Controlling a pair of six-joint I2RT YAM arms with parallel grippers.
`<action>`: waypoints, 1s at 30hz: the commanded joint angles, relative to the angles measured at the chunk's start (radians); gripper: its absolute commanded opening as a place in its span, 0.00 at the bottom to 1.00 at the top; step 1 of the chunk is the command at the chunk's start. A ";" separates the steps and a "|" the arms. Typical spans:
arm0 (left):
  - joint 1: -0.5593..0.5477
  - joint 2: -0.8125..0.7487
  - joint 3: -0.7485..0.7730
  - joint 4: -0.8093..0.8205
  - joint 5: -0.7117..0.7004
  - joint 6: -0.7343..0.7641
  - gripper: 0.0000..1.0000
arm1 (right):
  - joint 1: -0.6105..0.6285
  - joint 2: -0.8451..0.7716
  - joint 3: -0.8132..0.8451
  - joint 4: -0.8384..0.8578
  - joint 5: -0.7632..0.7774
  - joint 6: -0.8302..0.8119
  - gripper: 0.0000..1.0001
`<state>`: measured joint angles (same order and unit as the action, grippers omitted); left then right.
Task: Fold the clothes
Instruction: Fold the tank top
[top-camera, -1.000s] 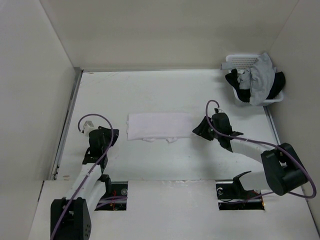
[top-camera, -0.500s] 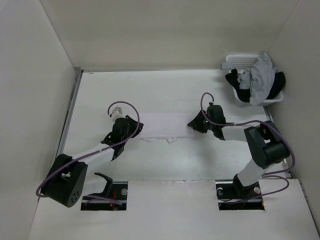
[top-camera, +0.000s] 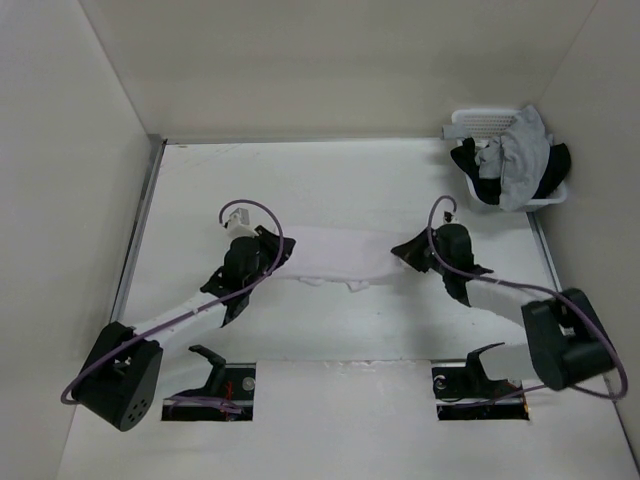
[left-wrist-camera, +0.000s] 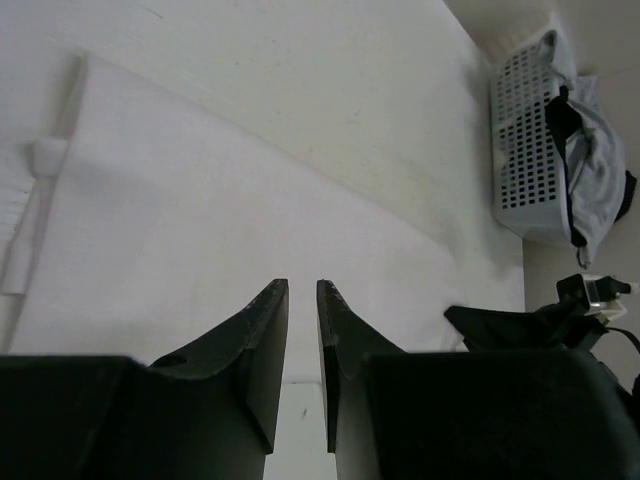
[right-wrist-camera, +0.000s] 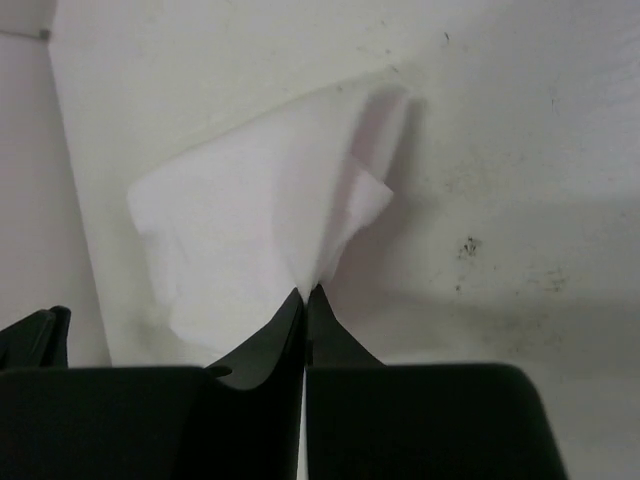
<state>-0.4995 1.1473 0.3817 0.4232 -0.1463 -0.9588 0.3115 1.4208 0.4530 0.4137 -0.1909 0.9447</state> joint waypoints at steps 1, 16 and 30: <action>-0.018 -0.057 -0.004 0.055 0.001 0.006 0.17 | -0.004 -0.191 -0.010 -0.116 0.085 -0.062 0.01; 0.002 -0.219 -0.092 0.022 0.025 -0.017 0.18 | 0.341 -0.038 0.584 -0.614 0.337 -0.234 0.04; 0.100 -0.330 -0.107 -0.047 0.080 -0.023 0.21 | 0.590 0.371 0.969 -0.679 0.315 -0.192 0.31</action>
<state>-0.4061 0.8257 0.2546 0.3672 -0.0780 -0.9813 0.8734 1.8511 1.3502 -0.2733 0.1303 0.7475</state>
